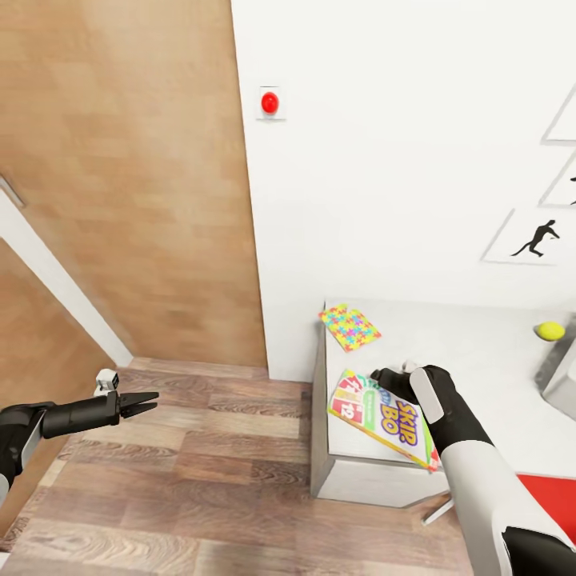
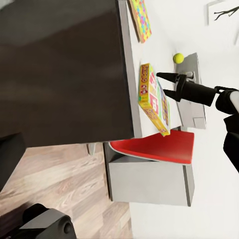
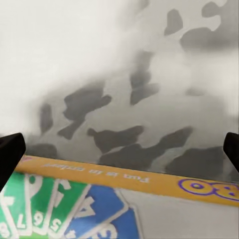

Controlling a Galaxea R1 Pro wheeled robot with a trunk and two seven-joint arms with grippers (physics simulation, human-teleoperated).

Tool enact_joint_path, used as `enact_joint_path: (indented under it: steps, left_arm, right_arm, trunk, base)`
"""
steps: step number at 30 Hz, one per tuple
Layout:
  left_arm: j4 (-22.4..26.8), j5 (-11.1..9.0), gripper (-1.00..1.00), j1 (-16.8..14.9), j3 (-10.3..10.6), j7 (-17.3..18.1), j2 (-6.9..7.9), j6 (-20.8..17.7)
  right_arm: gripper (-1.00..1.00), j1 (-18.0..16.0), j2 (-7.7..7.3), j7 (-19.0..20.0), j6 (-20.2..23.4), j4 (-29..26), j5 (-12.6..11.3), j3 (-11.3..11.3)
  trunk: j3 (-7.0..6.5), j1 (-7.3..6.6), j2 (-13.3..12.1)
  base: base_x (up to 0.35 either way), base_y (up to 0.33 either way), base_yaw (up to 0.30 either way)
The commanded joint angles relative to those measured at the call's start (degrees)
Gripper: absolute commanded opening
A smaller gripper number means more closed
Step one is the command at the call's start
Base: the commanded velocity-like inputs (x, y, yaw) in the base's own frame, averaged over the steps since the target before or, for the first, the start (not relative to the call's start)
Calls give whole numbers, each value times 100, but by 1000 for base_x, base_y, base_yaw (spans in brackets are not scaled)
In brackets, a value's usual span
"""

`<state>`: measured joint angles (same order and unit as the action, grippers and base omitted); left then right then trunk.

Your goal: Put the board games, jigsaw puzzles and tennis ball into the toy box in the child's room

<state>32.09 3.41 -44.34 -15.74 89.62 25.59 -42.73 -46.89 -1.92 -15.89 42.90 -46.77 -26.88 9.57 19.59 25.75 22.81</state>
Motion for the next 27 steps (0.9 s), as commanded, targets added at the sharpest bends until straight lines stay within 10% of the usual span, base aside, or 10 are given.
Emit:
enact_joint_path:
  steps: [1, 27]
  left_arm:
    - [0, 37, 100, -5, -15, 38, -2, -60]
    - [4, 37, 100, -5, -9, 38, -2, -60]
  right_arm:
    - [100, -4, 0, -50, 17, -7, -63, 1]
    - [100, -4, -2, -46, 17, -7, -63, 1]
  trunk:
    - [10, 3, 11]
    - [10, 3, 11]
  base:
    - [-32, 130, 0]
    - [-47, 72, 0]
